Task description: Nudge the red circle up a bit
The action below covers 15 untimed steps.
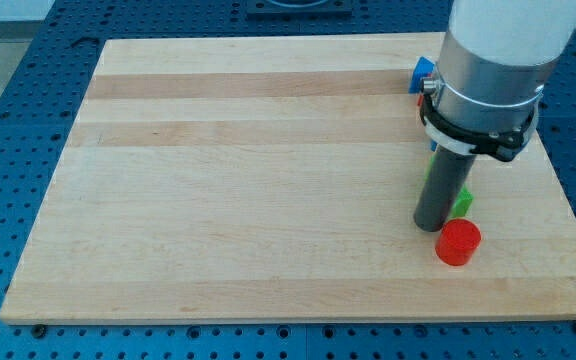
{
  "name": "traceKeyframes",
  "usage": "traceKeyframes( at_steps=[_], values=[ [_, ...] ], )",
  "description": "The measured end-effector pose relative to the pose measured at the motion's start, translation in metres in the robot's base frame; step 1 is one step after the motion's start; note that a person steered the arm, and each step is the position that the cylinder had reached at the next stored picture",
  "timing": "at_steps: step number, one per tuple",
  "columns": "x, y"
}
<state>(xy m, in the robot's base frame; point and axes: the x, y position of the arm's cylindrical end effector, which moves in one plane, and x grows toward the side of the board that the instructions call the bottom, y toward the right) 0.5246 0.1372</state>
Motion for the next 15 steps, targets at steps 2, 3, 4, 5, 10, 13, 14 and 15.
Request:
traceKeyframes(
  at_steps=[2,3,4,5,10,13,14,15],
  values=[
    [0.027,-0.041],
    [0.046,-0.053],
    [0.062,-0.053],
    [0.094,-0.030],
    [0.052,0.040],
    [0.050,0.040],
    [0.050,0.038],
    [0.051,0.037]
  ],
)
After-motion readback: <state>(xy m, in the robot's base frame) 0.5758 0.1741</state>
